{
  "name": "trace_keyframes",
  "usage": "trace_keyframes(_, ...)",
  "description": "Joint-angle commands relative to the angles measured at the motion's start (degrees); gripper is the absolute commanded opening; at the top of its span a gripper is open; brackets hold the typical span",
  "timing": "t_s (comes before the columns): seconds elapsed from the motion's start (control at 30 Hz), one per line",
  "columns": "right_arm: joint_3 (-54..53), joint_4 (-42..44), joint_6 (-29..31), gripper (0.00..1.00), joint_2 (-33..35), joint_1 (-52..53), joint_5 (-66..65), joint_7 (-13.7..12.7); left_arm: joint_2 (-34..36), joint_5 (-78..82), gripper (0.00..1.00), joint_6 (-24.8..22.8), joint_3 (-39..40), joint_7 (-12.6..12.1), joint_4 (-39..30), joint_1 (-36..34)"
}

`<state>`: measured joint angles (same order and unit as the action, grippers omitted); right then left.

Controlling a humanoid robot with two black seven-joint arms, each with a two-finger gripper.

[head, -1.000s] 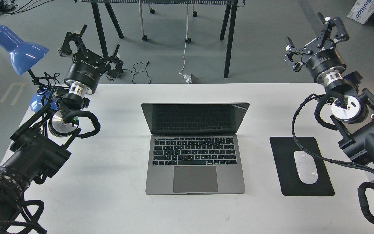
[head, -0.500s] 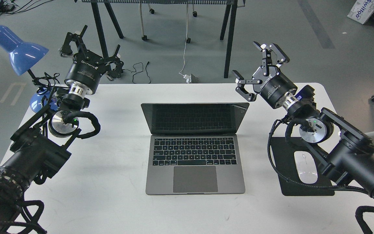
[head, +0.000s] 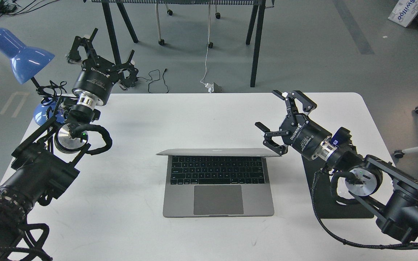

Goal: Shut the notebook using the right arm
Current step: 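Push the laptop screen's top edge down with the right gripper, then press the lid down flat onto the laptop base with the right gripper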

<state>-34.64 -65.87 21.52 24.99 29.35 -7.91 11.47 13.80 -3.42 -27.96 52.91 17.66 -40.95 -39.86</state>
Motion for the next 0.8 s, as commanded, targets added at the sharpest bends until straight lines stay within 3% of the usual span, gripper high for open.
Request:
trace_keyframes(0.0, 2.82, -0.14, 0.01, 1.00, 0.59, -0.78, -0.87, 0.31, 0.00, 0.00, 1.00, 0.01, 0.00, 0.09, 0.00, 0.04)
trace_keyframes(0.33, 7.74, 0.74, -0.25, 1.00, -0.12, -3.77, -11.50, 0.40, 0.00, 0.00, 1.00, 0.01, 0.00, 0.09, 0.00, 0.04)
trace_keyframes(0.77, 8.89, 2.59, -0.78, 1.00, -0.21, -6.58, -16.08, 0.40, 0.00, 0.00, 1.00, 0.01, 0.09, 0.01, -0.09, 0.05)
